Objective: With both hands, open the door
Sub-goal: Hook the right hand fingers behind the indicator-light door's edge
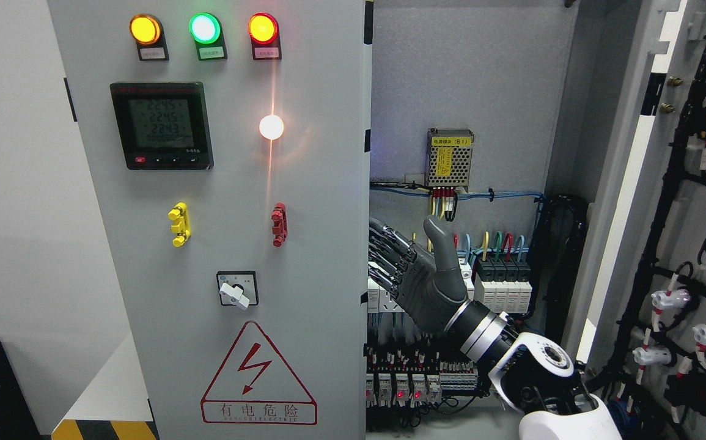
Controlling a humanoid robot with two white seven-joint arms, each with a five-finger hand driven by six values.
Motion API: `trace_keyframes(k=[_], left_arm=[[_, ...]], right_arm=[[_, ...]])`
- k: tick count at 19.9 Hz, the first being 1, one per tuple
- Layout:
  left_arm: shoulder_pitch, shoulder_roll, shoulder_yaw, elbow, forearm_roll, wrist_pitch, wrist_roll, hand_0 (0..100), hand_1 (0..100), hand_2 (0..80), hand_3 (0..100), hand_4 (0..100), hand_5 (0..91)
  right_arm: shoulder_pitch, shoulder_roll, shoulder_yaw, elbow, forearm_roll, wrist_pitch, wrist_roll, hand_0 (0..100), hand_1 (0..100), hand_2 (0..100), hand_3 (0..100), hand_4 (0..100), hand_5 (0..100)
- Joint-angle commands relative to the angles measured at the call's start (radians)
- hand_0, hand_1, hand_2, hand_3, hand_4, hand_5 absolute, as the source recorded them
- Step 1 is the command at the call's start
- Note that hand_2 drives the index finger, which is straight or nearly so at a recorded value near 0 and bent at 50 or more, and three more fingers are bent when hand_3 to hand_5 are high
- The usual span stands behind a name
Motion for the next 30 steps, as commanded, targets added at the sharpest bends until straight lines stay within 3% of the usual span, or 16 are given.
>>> trace_keyframes(k=[1, 14, 15, 17, 30], left_arm=[[0.0, 0.0, -0.011, -0.008, -0.005, 0.0, 0.0, 0, 0, 0.0, 0, 0, 0.0], [0.0, 0.0, -0.011, -0.008, -0.005, 0.0, 0.0, 0, 0, 0.0, 0, 0, 0.0], [0.0, 0.0, -0.011, -0.008, -0.003, 0.0, 0.0, 0, 0, 0.0, 0, 0, 0.0], [0.0, 0.0, -0.011, -0.008, -0.003, 0.0, 0.0, 0, 0, 0.0, 0, 0, 0.0], [0.0, 0.0, -0.011, -0.008, -0.005, 0.0, 0.0, 0, 0, 0.0, 0, 0, 0.0]], right_arm=[[-0.011, -0.004, 0.0, 0.013, 0.002, 0.002, 0.0, 0, 0, 0, 0, 0, 0], [-0.028, -0.006, 0.002, 0.021, -0.009, 0.023, 0.005, 0, 0, 0, 0, 0, 0], [-0.026, -0.006, 0.002, 0.021, -0.009, 0.023, 0.015, 0, 0, 0, 0, 0, 0], [-0.026, -0.006, 0.002, 0.019, -0.003, 0.023, 0.075, 0, 0, 0, 0, 0, 0], [0.004, -0.013, 0.008, -0.033, -0.011, 0.016, 0.087, 0, 0, 0, 0, 0, 0]])
